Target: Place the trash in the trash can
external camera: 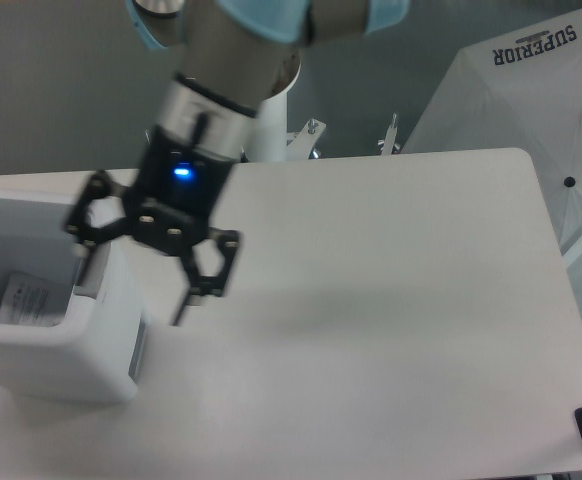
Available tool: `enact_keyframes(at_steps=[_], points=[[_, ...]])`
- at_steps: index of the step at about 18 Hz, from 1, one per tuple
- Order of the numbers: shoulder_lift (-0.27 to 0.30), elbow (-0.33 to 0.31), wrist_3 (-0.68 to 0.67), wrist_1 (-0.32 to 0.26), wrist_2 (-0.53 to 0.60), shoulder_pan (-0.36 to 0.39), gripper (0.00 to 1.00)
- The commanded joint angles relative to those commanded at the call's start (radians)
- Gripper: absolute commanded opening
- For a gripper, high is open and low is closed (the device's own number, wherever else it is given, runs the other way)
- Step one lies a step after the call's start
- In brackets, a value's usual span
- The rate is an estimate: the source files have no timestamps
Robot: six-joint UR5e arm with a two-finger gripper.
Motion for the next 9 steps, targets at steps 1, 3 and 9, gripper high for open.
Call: enact_keyframes(at_steps=[1, 3, 9], points=[[0.002, -0.018, 0.029, 0.002, 0.037, 0.014, 1.0], [0.011, -0.04, 0.093, 0.002, 0.132, 0.02, 1.0], [0.018, -0.171, 0.365, 0.0, 0.386, 0.038, 1.0]])
